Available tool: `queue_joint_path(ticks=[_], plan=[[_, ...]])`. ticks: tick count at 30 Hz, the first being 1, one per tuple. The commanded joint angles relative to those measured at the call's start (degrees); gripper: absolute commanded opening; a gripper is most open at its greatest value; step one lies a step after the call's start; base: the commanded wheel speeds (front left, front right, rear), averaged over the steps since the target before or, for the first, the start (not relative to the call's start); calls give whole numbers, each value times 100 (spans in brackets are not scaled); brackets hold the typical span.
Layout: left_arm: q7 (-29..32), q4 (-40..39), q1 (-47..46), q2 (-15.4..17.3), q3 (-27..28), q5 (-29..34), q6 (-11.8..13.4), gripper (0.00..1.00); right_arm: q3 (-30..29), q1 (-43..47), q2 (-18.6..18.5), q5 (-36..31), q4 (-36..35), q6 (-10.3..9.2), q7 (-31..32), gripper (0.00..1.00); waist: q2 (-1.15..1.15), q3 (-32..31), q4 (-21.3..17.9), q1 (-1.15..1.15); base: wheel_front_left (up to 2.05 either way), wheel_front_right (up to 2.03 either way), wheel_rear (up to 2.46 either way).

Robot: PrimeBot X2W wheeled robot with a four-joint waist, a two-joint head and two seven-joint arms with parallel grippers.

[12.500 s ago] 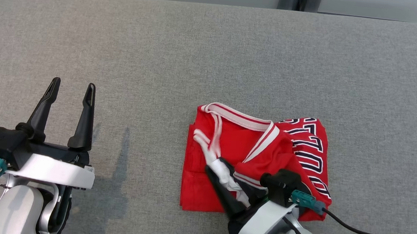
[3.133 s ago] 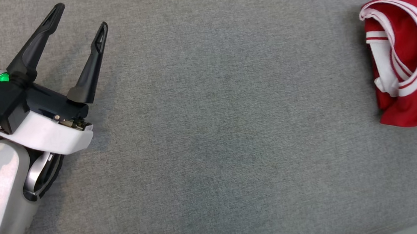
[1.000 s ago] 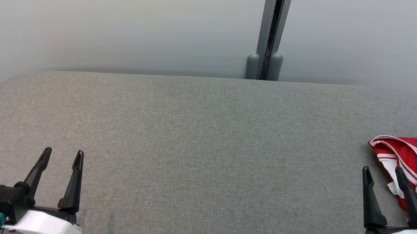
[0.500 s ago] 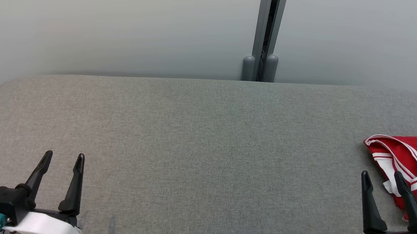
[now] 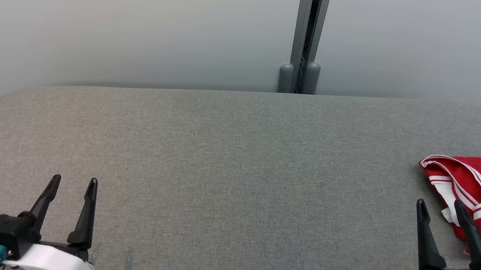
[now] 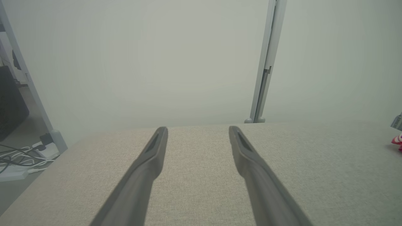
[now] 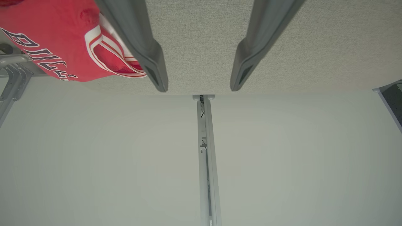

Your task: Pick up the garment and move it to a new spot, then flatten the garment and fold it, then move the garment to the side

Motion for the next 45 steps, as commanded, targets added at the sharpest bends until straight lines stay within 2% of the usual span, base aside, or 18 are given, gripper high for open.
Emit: queue_joint_path(ticks=[1,13,14,18,30,45], plan=[[-7,-9,57,50,9,-27,42,100,-28,36,4,-15,0,1,-5,100,0,2,0,0,0,0,0],[-2,-8,70,86,0,-58,81,100,-9,32,30,47,30,1,-31,100,0,-7,-19,0,0,0,0],[2,-5,8,51,-21,-44,57,0,11,3,27,23,9,0,-10,0,0,-8,-19,0,0,0,0],[5,82,52,-36,-62,-89,47,0,38,32,51,68,123,0,-12,0,0,-8,-20,0,0,0,0],[1,36,97,-266,-93,-1187,-139,0,-134,70,-81,1587,235,0,228,0,0,0,-21,0,0,0,0],[-10,17,133,-510,-132,-2351,-357,0,-344,100,-185,3145,374,0,515,0,0,9,-24,0,0,0,0]])
